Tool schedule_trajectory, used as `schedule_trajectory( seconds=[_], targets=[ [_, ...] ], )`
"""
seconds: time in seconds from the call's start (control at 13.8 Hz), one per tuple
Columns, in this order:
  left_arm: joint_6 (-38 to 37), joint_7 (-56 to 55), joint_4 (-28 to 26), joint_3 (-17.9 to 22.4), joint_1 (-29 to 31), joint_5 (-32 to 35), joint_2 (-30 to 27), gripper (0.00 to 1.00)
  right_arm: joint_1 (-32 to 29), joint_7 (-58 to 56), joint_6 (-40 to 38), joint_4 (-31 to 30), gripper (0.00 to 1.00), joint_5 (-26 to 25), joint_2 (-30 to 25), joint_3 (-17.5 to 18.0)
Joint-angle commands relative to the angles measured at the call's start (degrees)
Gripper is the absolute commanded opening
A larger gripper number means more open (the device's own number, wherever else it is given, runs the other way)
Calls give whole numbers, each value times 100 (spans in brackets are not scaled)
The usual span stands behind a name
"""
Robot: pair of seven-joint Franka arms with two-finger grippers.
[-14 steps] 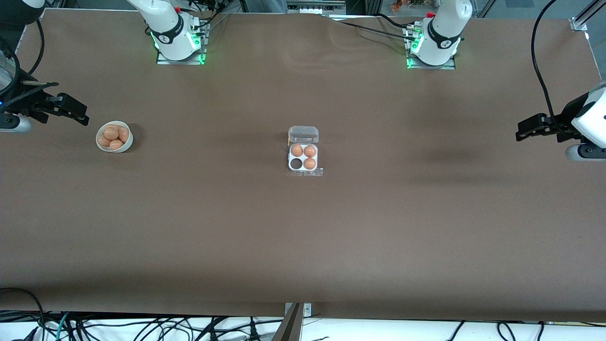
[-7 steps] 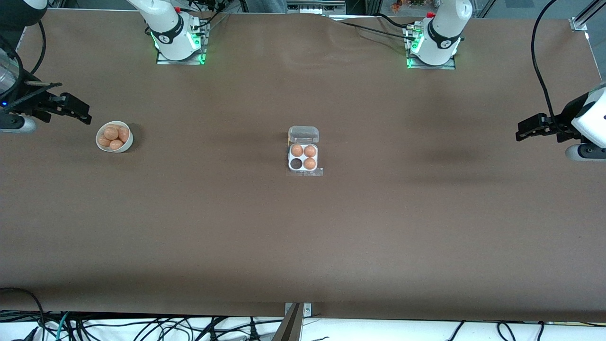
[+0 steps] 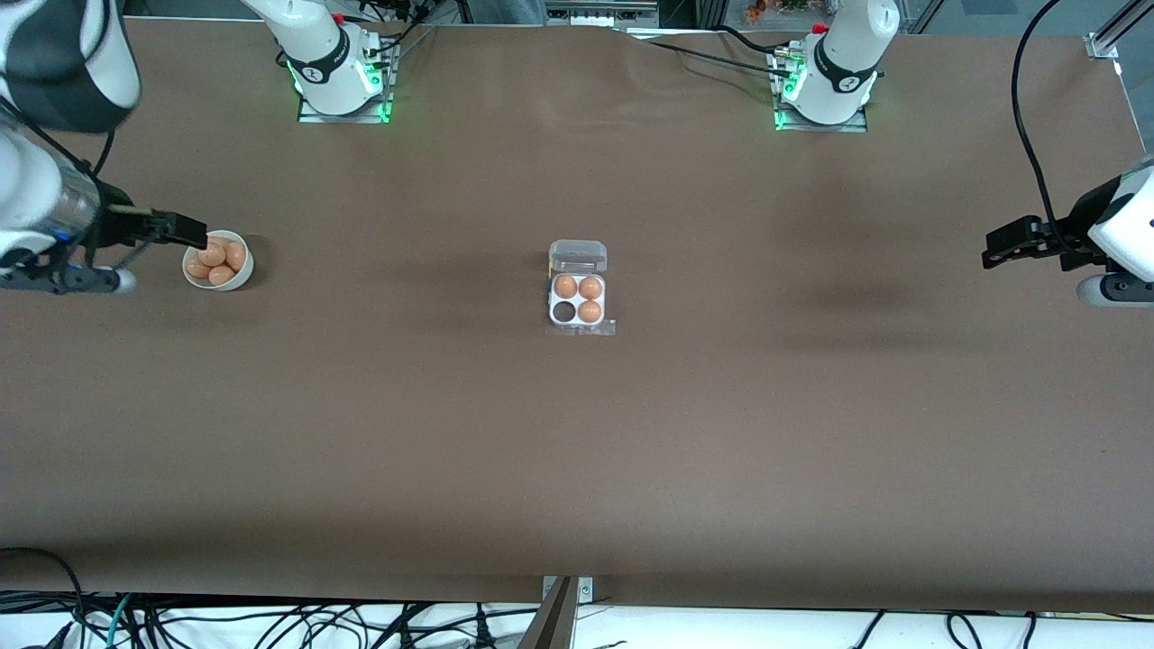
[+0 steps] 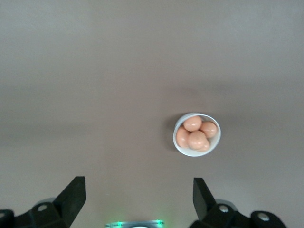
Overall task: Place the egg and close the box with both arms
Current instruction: 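Move the right gripper down over the white egg bowl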
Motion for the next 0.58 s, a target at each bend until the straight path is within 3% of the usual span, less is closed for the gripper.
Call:
schedule_trajectory(
  seconds=[0.0, 0.22, 0.51],
  targets=[
    [-111, 59, 108, -26, 4, 99, 7, 100, -16, 59, 295, -422, 100, -407, 220, 20],
    [-111, 59, 108, -26, 4, 99, 7, 100, -24, 59, 1322, -1450, 100, -565, 10, -49],
    [-111, 59, 108, -17, 4, 99, 7, 100, -24, 24, 3254, -3155, 100, -889, -421, -391]
  ],
)
